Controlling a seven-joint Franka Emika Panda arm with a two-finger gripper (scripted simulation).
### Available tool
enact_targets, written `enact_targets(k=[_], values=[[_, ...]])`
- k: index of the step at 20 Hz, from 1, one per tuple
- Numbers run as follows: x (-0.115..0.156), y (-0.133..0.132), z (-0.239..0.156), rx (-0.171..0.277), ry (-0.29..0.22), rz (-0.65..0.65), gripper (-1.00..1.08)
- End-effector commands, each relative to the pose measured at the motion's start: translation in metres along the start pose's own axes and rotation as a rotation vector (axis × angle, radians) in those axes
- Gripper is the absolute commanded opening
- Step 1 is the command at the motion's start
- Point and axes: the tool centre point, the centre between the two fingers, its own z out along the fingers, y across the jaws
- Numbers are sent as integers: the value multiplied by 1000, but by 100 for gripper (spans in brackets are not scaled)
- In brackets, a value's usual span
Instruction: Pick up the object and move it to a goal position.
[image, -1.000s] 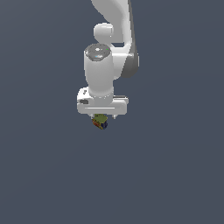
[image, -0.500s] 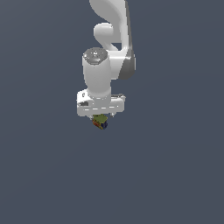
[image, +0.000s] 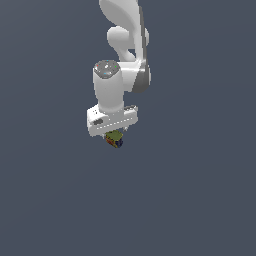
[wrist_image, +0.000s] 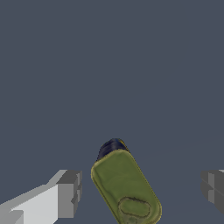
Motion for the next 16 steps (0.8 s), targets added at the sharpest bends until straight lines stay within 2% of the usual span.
enact_targets(k=[1, 16], values=[[-6, 0, 5, 1, -1, -64, 100], [-38, -1, 33, 9, -5, -418, 100]])
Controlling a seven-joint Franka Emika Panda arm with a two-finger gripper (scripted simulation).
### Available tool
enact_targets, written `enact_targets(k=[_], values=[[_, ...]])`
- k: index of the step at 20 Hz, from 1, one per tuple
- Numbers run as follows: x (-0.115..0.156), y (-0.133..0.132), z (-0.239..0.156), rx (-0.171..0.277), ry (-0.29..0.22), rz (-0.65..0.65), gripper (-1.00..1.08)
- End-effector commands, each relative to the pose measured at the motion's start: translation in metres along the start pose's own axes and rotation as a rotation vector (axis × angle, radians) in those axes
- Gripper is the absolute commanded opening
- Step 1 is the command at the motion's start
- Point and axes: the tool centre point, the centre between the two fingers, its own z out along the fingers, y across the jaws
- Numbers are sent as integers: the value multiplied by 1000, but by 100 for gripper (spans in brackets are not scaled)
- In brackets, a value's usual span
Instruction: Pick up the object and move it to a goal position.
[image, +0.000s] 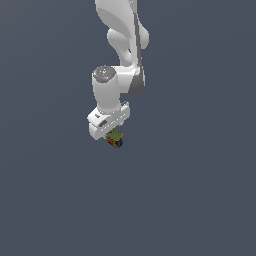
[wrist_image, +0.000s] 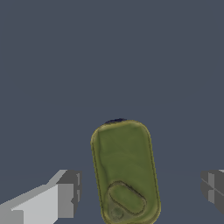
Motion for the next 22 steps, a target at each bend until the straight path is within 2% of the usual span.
enact_targets(k=[1, 10, 22], values=[[-4, -2, 4, 1, 0, -49, 100], [-12, -6, 11, 4, 0, -147, 100], [-13, -7, 27, 4, 0, -155, 100]])
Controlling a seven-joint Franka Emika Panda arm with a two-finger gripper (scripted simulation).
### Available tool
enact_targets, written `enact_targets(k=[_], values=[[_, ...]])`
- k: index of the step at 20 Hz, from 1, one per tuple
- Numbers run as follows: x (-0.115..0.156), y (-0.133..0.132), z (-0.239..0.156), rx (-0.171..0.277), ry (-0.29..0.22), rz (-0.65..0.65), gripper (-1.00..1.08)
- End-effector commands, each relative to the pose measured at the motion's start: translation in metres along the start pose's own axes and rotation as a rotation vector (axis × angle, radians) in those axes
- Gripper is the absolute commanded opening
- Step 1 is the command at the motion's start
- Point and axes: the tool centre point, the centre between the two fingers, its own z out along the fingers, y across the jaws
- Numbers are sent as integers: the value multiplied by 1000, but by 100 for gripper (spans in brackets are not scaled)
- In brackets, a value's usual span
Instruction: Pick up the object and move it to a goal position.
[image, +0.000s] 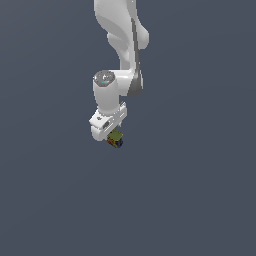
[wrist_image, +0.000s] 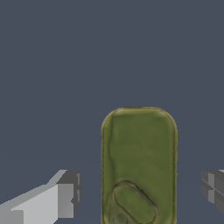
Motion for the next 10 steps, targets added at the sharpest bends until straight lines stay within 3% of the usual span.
enact_targets(k=[1, 10], values=[[0, -1, 11, 1, 0, -1, 100], [0, -1, 39, 1, 0, -3, 100]])
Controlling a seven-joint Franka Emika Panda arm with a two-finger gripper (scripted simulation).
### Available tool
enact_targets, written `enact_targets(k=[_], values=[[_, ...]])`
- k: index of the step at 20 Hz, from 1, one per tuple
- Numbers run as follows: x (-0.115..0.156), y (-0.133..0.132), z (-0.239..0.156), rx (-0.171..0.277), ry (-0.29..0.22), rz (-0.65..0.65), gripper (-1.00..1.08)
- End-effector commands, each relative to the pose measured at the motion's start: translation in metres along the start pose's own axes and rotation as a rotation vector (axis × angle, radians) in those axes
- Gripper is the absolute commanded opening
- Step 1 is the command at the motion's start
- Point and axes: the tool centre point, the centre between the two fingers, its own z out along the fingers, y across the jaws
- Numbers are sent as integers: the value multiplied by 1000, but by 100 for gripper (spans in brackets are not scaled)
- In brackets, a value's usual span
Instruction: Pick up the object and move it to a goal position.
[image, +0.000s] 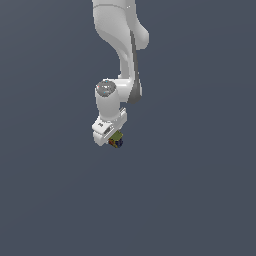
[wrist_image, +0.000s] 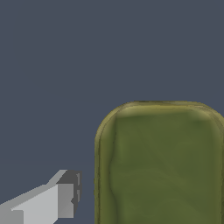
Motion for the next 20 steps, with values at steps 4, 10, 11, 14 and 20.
enact_targets(k=[4, 10, 11, 14, 20], values=[[0, 1, 2, -1, 1, 0, -100], [0, 1, 2, -1, 1, 0, -100], [0, 1, 2, -1, 1, 0, -100], [1, 1, 1, -3, 1, 0, -100], [11, -3, -16, -3, 1, 0, -100]])
